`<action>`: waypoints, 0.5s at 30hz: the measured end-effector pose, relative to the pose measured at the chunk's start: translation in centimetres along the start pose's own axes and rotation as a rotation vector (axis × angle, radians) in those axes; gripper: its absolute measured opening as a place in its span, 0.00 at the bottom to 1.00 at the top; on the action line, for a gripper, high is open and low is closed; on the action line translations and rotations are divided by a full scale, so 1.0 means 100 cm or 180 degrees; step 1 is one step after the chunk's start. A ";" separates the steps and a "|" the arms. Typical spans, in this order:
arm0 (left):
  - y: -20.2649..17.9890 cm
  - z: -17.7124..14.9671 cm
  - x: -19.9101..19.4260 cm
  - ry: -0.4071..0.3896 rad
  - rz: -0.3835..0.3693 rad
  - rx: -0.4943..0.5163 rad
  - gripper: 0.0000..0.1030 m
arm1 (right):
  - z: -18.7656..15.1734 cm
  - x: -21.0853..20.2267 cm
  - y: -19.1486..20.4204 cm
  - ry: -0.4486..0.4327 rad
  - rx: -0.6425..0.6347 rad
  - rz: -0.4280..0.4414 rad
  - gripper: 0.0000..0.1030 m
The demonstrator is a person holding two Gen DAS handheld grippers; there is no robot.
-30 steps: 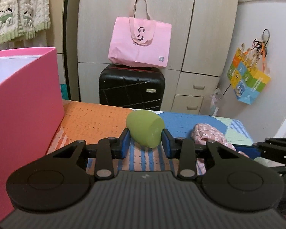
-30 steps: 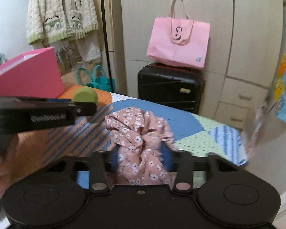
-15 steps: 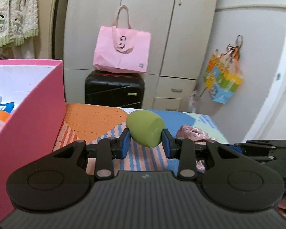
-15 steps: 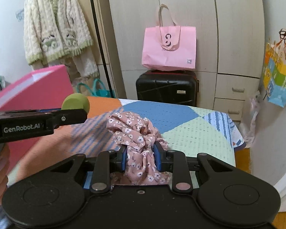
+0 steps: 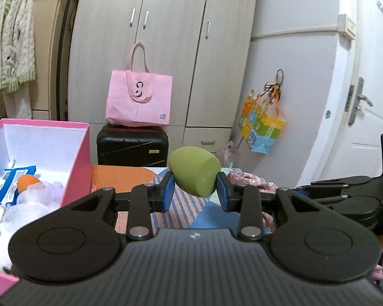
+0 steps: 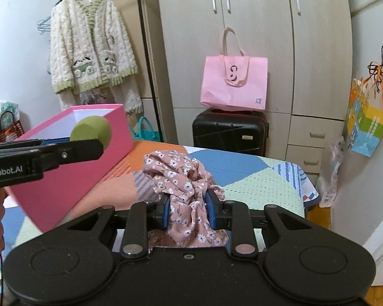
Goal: Organize soft objects
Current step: 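Carry the green sponge and floral cloth with both tools over the shoebox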
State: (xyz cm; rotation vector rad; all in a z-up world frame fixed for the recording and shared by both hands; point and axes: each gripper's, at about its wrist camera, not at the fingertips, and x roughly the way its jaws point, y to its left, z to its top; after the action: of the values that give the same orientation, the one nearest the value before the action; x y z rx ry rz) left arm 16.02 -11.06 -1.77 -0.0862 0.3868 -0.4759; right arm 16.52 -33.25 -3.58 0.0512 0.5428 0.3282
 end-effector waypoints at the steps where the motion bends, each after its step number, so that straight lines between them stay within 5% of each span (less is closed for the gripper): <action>1: 0.002 0.000 -0.005 0.0024 -0.0026 -0.0008 0.33 | 0.000 -0.004 0.002 0.0008 0.0019 0.0018 0.31; 15: 0.032 -0.008 -0.043 0.0881 -0.0528 -0.0089 0.33 | -0.035 -0.035 0.040 0.0276 0.0246 0.0108 0.33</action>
State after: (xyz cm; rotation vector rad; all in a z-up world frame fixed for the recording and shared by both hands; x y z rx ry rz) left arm 13.57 -6.21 -1.59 -0.0801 0.6613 -0.6491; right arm 10.70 -30.71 -4.32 0.1214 0.6411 0.3437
